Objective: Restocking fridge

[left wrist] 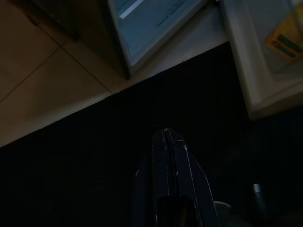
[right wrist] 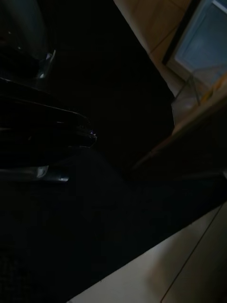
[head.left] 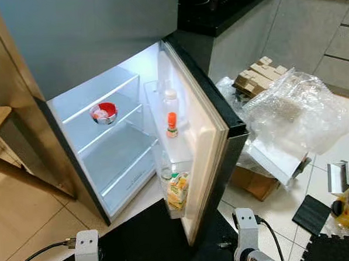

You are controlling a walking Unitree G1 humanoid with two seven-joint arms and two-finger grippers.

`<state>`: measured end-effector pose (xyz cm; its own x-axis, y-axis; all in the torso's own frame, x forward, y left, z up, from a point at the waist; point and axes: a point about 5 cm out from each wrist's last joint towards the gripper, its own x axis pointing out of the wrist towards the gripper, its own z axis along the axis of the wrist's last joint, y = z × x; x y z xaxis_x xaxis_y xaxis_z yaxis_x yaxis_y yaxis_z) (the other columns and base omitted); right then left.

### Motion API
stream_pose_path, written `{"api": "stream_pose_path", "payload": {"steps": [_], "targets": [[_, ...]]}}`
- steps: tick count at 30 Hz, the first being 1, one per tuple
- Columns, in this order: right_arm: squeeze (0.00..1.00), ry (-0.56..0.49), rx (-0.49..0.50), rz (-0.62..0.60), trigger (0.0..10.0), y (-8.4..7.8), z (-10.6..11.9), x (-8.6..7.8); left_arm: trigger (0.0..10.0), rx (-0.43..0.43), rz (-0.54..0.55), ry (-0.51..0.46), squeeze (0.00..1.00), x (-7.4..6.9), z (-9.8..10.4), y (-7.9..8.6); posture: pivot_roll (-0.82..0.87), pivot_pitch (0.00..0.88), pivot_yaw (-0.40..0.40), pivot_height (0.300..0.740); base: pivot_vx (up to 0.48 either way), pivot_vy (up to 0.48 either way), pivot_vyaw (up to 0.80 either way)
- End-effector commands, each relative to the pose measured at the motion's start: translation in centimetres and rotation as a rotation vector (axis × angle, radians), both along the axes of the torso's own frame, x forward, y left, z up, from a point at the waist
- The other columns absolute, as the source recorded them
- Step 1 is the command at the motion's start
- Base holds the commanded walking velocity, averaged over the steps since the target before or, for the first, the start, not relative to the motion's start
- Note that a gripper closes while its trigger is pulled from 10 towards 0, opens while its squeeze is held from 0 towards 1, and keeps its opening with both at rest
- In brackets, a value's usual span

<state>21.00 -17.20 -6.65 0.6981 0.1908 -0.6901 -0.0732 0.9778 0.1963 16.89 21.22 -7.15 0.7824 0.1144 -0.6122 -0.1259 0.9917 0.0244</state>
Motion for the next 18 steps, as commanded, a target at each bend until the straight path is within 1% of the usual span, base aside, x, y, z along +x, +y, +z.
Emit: {"api": "stream_pose_path", "payload": {"steps": [1,7,18], "targets": [[0.00,0.006,0.007,-0.005,10.0,0.00,-0.19,-0.36,10.0,-0.008,0.006,0.005,0.00,-0.26,-0.16,-0.22,-0.09,0.072,-0.040,0.736,0.000,-0.307,0.00],[0.00,0.007,0.007,-0.002,10.0,0.00,-0.21,-0.40,10.0,-0.009,0.006,0.002,0.00,-0.28,-0.16,-0.21,-0.09,0.073,-0.040,0.736,0.000,-0.310,0.00],[0.00,0.006,0.009,-0.001,10.0,0.10,-0.20,-0.38,10.0,-0.010,0.012,0.000,0.00,-0.22,-0.11,-0.07,-0.09,0.074,-0.039,0.736,0.000,-0.426,0.00]]}}
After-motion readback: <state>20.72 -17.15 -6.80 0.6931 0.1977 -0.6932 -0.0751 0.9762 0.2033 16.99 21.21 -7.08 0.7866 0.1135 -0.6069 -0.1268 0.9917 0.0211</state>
